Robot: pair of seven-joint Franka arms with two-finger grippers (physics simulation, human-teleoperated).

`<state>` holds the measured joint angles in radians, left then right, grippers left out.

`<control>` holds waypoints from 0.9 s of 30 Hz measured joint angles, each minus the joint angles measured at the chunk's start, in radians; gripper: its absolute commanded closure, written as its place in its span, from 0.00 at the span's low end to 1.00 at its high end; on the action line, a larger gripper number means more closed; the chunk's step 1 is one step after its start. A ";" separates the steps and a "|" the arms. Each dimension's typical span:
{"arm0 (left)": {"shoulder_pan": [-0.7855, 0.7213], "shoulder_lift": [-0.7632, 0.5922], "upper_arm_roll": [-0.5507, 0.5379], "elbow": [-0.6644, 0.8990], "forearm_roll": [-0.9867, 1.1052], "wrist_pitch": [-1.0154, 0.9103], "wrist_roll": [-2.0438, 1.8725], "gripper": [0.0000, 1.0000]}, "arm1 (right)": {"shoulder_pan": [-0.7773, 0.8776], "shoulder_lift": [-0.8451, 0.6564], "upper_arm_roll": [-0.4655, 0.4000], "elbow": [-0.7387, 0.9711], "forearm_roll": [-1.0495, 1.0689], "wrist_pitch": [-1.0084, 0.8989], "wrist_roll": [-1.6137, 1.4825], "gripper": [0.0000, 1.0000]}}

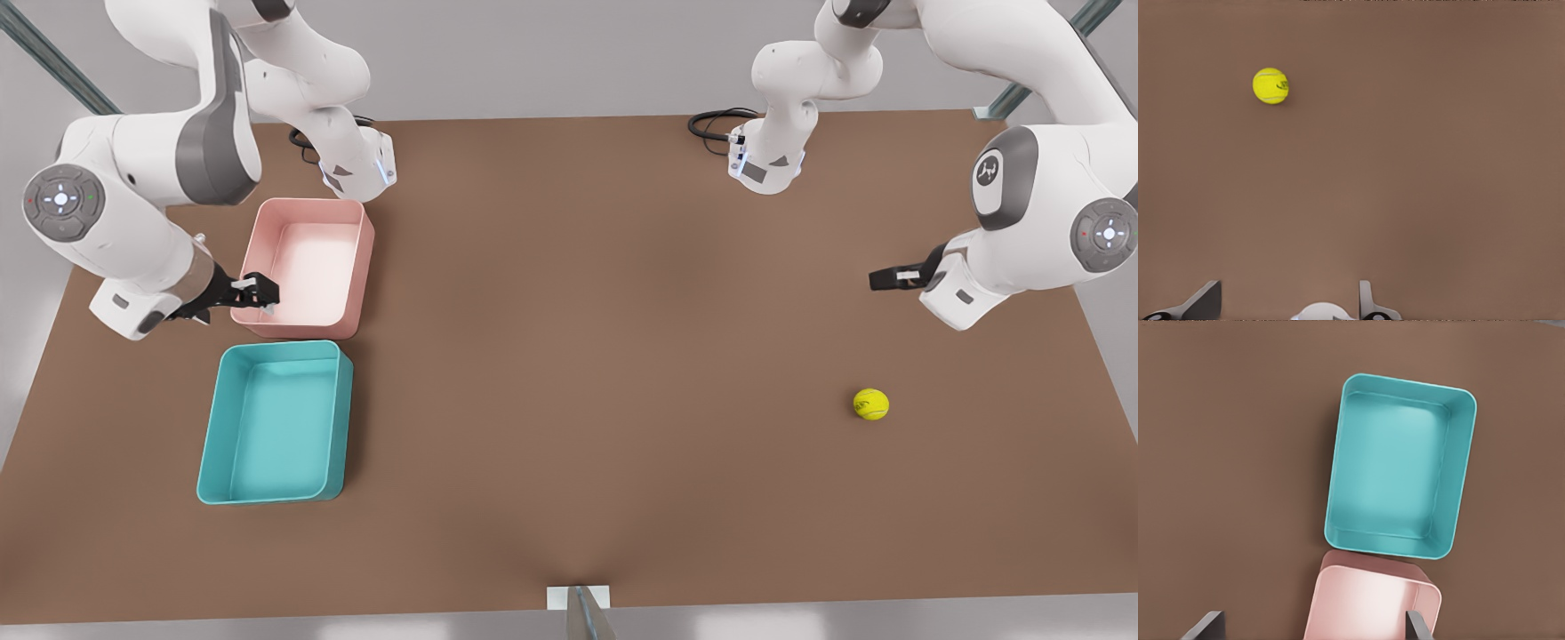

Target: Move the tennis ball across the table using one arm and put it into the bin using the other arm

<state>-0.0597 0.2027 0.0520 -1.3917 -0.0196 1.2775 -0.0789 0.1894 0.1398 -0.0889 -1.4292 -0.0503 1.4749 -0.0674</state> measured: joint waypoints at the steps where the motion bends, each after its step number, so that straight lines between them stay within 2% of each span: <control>1: 0.000 0.000 0.000 0.000 0.000 0.002 -0.001 0.00 | 0.002 -0.001 0.000 0.000 -0.001 0.002 0.006 0.00; 2: 0.000 0.001 0.000 0.000 0.000 0.004 -0.002 0.00 | 0.005 0.000 -0.001 -0.001 -0.003 0.004 0.012 0.00; 3: 0.000 0.002 0.000 0.000 0.000 0.006 -0.003 0.07 | 0.008 0.002 -0.003 0.000 -0.004 0.005 0.017 0.00; 4: 0.000 0.010 0.000 -0.001 0.001 0.010 -0.004 0.36 | 0.016 0.006 -0.009 -0.001 -0.004 0.005 0.023 0.00; 5: 0.001 0.033 0.001 -0.002 0.005 0.019 -0.002 0.79 | 0.023 0.015 -0.016 -0.005 -0.004 0.003 0.027 0.00; 8: 0.074 0.190 0.002 -0.017 0.021 0.145 0.078 0.79 | 0.028 0.034 -0.022 -0.015 -0.002 -0.017 0.040 0.00; 11: 0.155 0.367 0.002 -0.018 0.022 0.327 0.283 0.79 | 0.029 0.078 -0.024 0.048 -0.011 -0.021 0.054 0.00; 14: 0.216 0.461 0.019 -0.021 0.009 0.458 0.552 0.79 | 0.019 0.106 -0.042 0.072 -0.026 -0.023 0.065 0.00; 17: 0.242 0.486 0.036 -0.034 0.001 0.546 0.829 0.79 | 0.016 0.110 -0.049 0.079 -0.033 -0.027 0.075 0.00; 21: 0.262 0.488 0.043 -0.128 0.010 0.695 1.139 0.79 | 0.012 0.112 -0.067 0.093 -0.039 -0.029 0.084 0.00; 27: 0.281 0.500 0.049 -0.197 0.028 0.846 1.450 0.79 | 0.012 0.103 -0.073 0.094 -0.044 -0.036 0.094 0.00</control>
<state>0.2216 0.7024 0.1005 -1.5891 0.0083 2.1230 1.3709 0.2018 0.2432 -0.1620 -1.3352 -0.0946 1.4391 0.0271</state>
